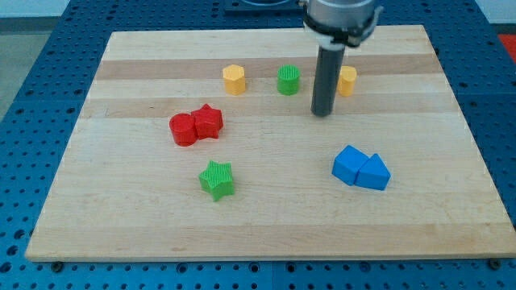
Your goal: Move the green circle above the green star
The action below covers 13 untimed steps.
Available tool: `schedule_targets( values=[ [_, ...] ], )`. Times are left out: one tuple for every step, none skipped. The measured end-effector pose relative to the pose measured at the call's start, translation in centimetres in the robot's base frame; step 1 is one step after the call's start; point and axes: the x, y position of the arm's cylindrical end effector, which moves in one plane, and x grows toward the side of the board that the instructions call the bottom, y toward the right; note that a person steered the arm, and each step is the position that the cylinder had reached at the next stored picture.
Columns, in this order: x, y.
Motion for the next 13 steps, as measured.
schedule_targets(
  values=[
    [-4.4, 0.0],
    [-9.2, 0.0],
    [-13.2, -0.4],
    [-12.6, -5.0],
    [-12.2, -6.7],
    [-12.1, -5.9],
    [-10.8, -4.3],
    [-10.3, -4.2],
    [-6.5, -4.2],
    [-3.9, -4.2],
    [-2.4, -4.2],
    [-1.9, -4.2],
    [-1.8, -4.2]
  ],
)
